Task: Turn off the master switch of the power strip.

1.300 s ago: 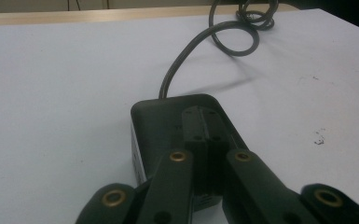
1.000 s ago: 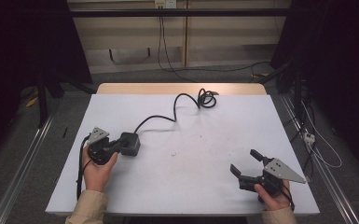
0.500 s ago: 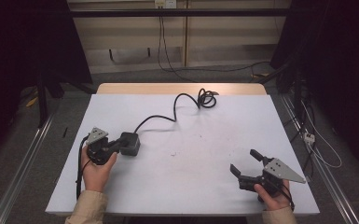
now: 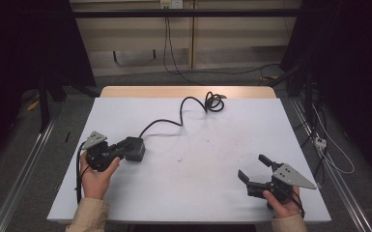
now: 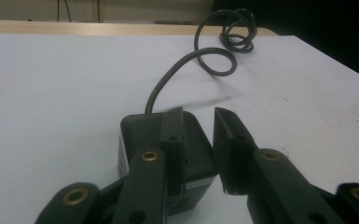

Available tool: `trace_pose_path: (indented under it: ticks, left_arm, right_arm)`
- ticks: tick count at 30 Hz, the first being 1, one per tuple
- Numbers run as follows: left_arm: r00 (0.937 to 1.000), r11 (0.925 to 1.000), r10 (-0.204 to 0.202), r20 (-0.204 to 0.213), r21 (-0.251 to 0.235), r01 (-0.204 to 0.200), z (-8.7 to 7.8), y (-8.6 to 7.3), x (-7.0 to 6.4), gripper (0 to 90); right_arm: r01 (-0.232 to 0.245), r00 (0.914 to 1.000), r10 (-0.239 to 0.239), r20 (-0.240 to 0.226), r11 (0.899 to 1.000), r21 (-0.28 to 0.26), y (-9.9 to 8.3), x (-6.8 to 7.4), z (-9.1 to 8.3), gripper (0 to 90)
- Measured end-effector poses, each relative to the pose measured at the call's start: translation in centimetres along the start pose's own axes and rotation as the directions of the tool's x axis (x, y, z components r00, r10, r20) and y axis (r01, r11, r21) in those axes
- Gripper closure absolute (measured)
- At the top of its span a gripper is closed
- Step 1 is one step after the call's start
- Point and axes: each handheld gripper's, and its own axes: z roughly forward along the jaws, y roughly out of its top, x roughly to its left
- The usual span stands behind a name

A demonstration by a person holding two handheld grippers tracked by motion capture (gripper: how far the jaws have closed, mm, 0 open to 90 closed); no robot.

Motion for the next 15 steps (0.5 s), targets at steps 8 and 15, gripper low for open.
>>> trace_pose_path:
  ticks: [8, 15]
  left_arm:
    - [0.9985, 0.9999, -0.006, 0.054, 0.015, 0.005, -0.13, 0.11, -0.21, 56.4]
    - [0.9964, 0.9999, 0.006, 0.085, 0.012, -0.008, -0.49, 0.21, -0.47, 47.8]
  right_arm:
    - [-0.001, 1.0000, 0.001, -0.001, 1.000, -0.001, 0.01, -0.03, -0.02, 6.1]
    - [0.000, 1.0000, 0.000, 0.001, 1.000, -0.007, 0.05, -0.10, -0.13, 6.1]
